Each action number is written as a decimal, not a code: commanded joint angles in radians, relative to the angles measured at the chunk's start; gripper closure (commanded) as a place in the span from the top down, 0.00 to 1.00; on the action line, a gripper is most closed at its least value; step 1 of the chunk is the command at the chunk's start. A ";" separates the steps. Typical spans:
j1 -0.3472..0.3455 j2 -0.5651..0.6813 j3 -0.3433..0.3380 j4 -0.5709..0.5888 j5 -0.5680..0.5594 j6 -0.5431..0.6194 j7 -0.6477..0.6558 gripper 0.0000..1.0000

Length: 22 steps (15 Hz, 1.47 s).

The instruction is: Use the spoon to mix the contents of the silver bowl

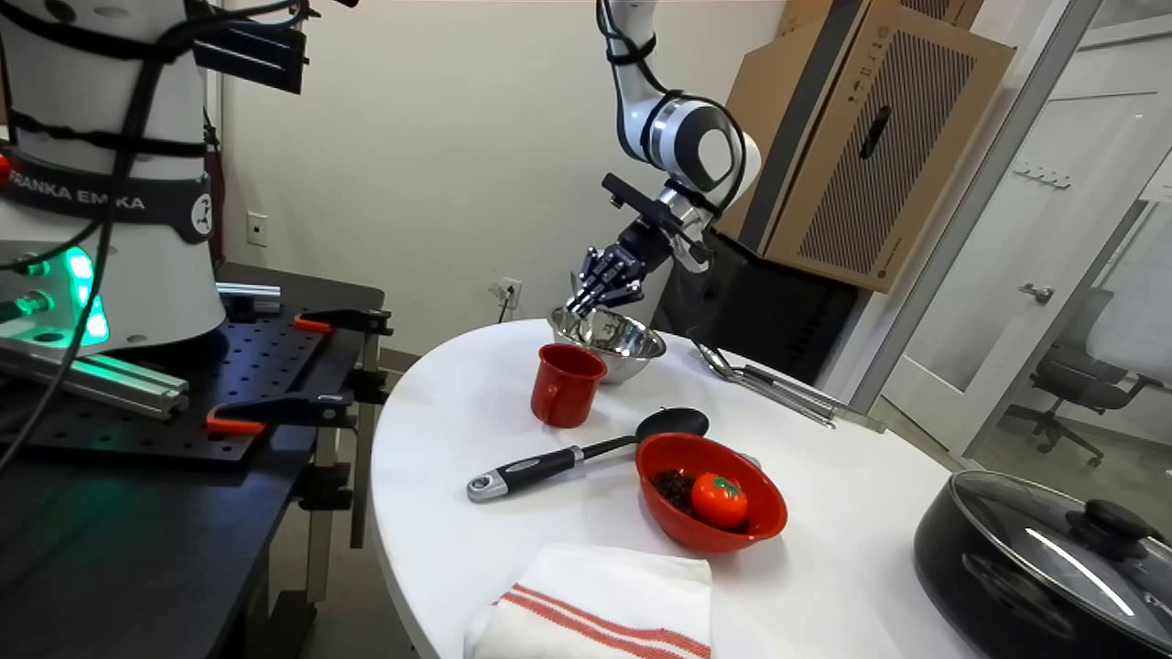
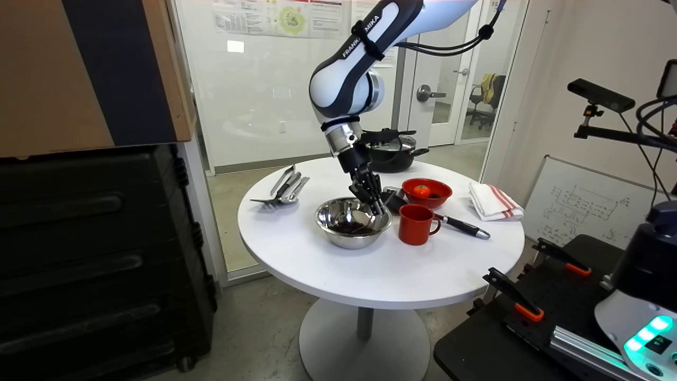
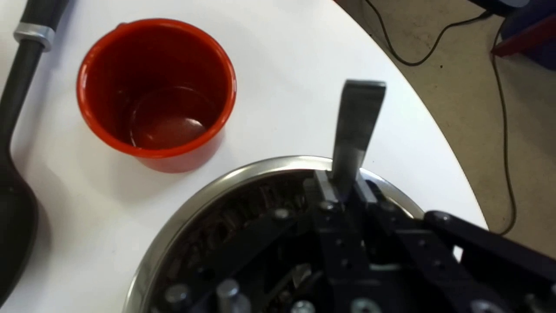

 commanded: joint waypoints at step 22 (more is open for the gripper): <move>0.066 0.142 -0.063 0.160 -0.061 0.053 0.209 0.03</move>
